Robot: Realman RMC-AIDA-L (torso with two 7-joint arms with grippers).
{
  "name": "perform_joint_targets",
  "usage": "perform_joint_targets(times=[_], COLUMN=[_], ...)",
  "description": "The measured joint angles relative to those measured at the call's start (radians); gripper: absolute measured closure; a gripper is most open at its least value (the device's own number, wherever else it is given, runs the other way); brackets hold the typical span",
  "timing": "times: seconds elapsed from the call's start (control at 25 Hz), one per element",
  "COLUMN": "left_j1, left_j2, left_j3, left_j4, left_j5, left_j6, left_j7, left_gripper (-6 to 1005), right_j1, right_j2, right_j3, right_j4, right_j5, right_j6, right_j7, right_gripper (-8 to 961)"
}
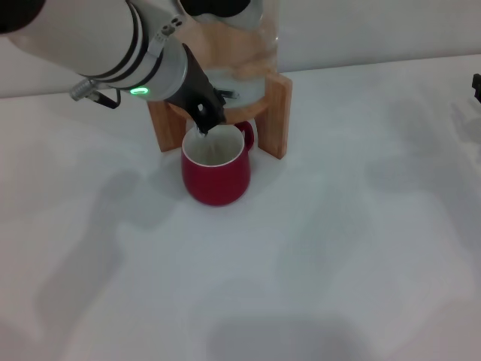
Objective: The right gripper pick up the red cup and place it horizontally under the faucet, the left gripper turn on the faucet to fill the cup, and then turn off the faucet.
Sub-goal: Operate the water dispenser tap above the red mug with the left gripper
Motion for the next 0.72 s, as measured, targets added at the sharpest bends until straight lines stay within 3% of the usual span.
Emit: perform_joint_targets(times=[0.72], left_j1=[0.001], left_j2=[0.0], left_j3=[0.027], left_j4=[0.005], left_j5=[-0.008], left_j6=[0.003], left_j7=[0.013], left_gripper=[957], right_j1=[0.001], right_j2=[0.0], right_j3=[0.0], right_j4=[0.0], right_j5=[0.002], right_j6=[-0.002], right_j7=[-0.001], right_gripper=[646])
